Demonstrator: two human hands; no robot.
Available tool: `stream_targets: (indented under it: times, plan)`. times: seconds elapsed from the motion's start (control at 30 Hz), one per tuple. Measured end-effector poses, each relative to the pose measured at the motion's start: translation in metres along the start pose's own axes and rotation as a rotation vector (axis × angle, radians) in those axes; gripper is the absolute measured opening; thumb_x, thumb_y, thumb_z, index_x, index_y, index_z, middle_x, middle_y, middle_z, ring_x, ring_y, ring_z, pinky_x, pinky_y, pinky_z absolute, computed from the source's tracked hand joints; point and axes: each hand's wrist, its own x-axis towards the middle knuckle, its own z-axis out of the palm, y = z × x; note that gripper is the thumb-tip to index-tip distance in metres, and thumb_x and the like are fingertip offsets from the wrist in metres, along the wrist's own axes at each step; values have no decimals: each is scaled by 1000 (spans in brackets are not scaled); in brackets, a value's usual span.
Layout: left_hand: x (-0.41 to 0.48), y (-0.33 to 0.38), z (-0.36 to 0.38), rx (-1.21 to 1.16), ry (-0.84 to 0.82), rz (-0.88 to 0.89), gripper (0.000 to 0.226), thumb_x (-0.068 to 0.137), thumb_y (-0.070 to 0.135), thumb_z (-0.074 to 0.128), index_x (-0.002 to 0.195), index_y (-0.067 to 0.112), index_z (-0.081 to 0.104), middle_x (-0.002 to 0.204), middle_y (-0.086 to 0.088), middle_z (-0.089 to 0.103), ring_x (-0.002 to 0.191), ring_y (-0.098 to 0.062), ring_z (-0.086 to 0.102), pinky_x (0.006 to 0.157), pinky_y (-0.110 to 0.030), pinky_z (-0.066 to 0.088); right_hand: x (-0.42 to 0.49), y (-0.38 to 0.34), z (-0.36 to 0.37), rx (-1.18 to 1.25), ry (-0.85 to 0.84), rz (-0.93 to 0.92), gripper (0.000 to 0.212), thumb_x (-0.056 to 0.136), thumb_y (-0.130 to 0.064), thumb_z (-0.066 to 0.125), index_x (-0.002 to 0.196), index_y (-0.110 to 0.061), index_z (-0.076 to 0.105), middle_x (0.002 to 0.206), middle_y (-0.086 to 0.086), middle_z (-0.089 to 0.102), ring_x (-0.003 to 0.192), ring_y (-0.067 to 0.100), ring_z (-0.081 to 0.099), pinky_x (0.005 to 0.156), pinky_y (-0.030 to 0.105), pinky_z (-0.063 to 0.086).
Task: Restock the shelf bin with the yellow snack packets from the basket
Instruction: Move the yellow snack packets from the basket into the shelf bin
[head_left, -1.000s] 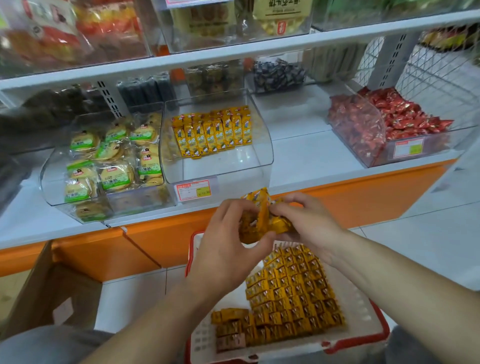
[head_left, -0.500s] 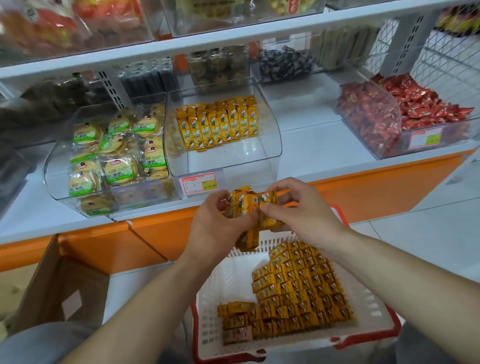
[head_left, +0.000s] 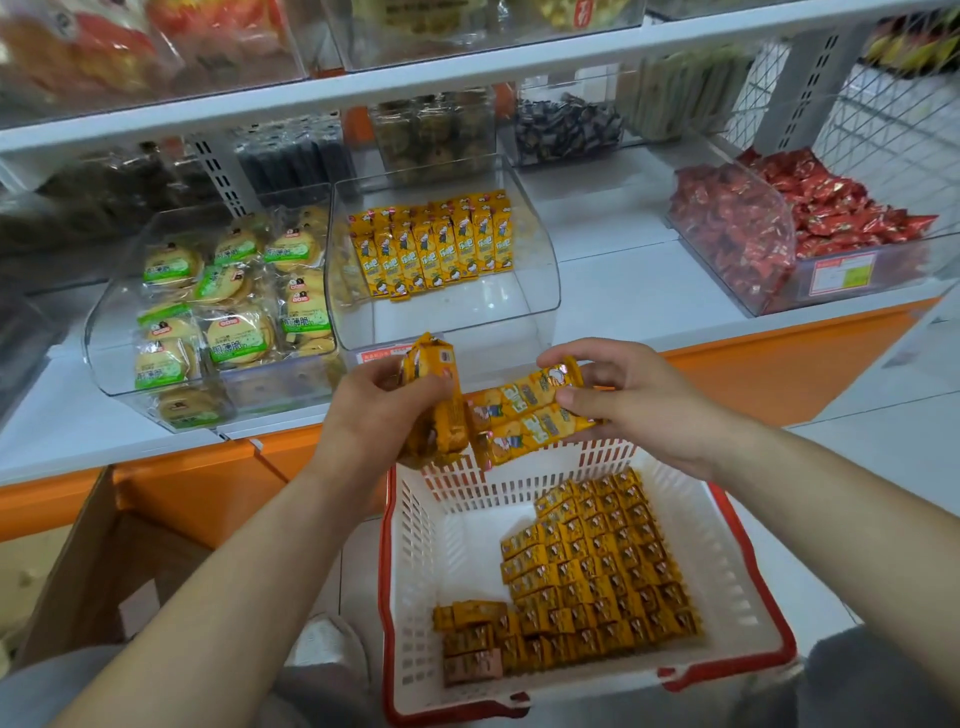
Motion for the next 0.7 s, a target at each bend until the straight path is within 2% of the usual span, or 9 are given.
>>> stream_targets:
  times: [0.1, 0.17, 0.3, 0.43, 0.5, 0.57, 0.63, 0.7]
  plan:
    - [-2, 2, 3, -111, -100, -41, 37, 83, 14, 79, 118, 10, 68, 92, -17, 72, 67, -31, 73, 53, -33, 56, -2, -3, -4, -63, -105, 1, 30, 94, -3, 64, 113, -25, 72, 110, 19, 67, 93, 24, 73, 72, 29, 59]
    - [-5, 0, 7, -183, -171, -96, 46, 78, 7, 81, 121, 10, 65, 92, -17, 74, 66, -30, 74, 52, -32, 56, -4, -4, -4, -83, -154, 3, 30, 94, -3, 63, 113, -26, 71, 116, 18, 67, 94, 24, 73, 68, 26, 57]
    - [-8, -2, 10, -179, -286, -154, 77, 50, 20, 90, 121, 16, 62, 96, -18, 77, 76, -31, 76, 57, -36, 58, -6, -5, -4, -95, -180, 10, 29, 96, -2, 59, 116, -21, 69, 116, 15, 69, 87, 17, 73, 63, 21, 55]
    - [-5, -2, 9, -130, -260, -143, 88, 42, 25, 91, 124, 16, 59, 91, -15, 78, 73, -31, 76, 56, -35, 58, -5, -8, -10, -120, -176, 19, 28, 97, -3, 58, 116, -21, 69, 115, 15, 68, 90, 20, 73, 65, 23, 56]
    - [-2, -3, 7, -165, -201, -147, 79, 54, 15, 93, 125, 18, 58, 90, -14, 78, 71, -31, 76, 56, -38, 59, -4, -9, -15, -115, -112, 12, 26, 96, -5, 59, 114, -22, 69, 112, 15, 68, 90, 23, 73, 68, 26, 57]
    - [-1, -4, 5, -231, -163, -157, 66, 65, 8, 89, 124, 17, 59, 89, -15, 78, 71, -32, 76, 56, -40, 59, -2, -8, -18, 4, -4, 3, 24, 95, -4, 60, 110, -20, 69, 108, 16, 68, 88, 25, 73, 75, 36, 60]
    - [-4, -7, 7, -299, -157, -155, 66, 57, 15, 89, 117, 7, 63, 85, -17, 76, 70, -32, 75, 57, -41, 60, 1, -7, -15, 205, 158, -13, 21, 95, -4, 60, 108, -18, 68, 105, 16, 67, 89, 27, 72, 80, 44, 60]
    - [-10, -10, 15, -338, -162, -153, 68, 48, 24, 91, 109, 3, 68, 91, -22, 74, 78, -35, 74, 67, -47, 63, 3, -5, -2, 390, 340, -36, 20, 95, -2, 59, 109, -16, 65, 97, 14, 66, 85, 26, 73, 76, 41, 61]
